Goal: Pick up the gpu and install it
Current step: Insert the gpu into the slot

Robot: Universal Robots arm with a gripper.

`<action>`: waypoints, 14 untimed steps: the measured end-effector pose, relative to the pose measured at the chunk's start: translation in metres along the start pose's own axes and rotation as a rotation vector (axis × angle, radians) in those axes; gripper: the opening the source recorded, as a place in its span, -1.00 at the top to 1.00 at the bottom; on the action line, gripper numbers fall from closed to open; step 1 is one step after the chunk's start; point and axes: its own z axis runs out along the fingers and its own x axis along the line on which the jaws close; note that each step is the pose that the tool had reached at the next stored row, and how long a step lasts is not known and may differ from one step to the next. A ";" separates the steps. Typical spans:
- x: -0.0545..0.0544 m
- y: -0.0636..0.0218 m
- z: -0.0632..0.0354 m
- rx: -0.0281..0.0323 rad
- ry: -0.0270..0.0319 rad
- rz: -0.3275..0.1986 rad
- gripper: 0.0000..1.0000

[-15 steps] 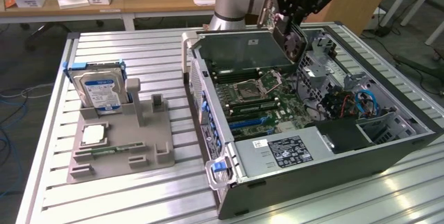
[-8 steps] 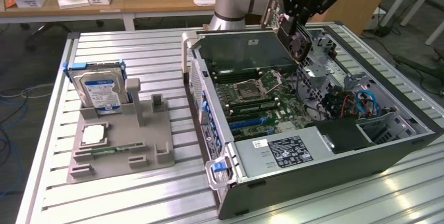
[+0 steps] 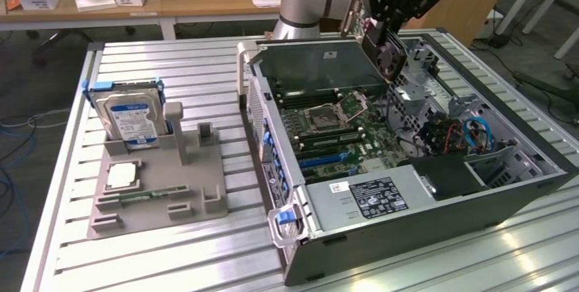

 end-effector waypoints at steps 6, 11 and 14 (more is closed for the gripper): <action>0.000 0.0000 0.0000 0.0001 0.0012 -0.014 0.47; 0.000 0.0000 0.0001 0.0013 0.0077 -0.089 0.47; 0.000 0.0000 0.0002 0.0019 0.0120 -0.138 0.47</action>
